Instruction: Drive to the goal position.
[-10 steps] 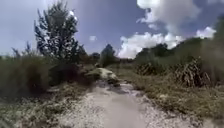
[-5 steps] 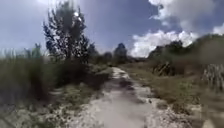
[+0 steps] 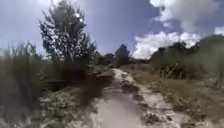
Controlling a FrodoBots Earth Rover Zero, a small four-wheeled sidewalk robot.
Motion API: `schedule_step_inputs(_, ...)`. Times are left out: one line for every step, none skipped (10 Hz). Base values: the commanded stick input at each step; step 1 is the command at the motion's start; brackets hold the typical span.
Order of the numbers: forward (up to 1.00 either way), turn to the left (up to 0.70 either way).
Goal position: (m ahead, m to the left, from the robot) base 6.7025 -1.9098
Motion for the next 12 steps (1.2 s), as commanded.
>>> schedule_step_inputs(0.85,0.0)
schedule_step_inputs(0.85,0.0)
schedule_step_inputs(0.85,0.0)
schedule_step_inputs(0.85,0.0)
schedule_step_inputs(0.85,0.0)
schedule_step_inputs(0.85,0.0)
schedule_step_inputs(0.85,0.0)
schedule_step_inputs(0.85,0.0)
schedule_step_inputs(0.85,-0.07)
schedule_step_inputs(0.85,-0.34)
schedule_step_inputs(0.85,-0.34)
schedule_step_inputs(0.85,-0.34)
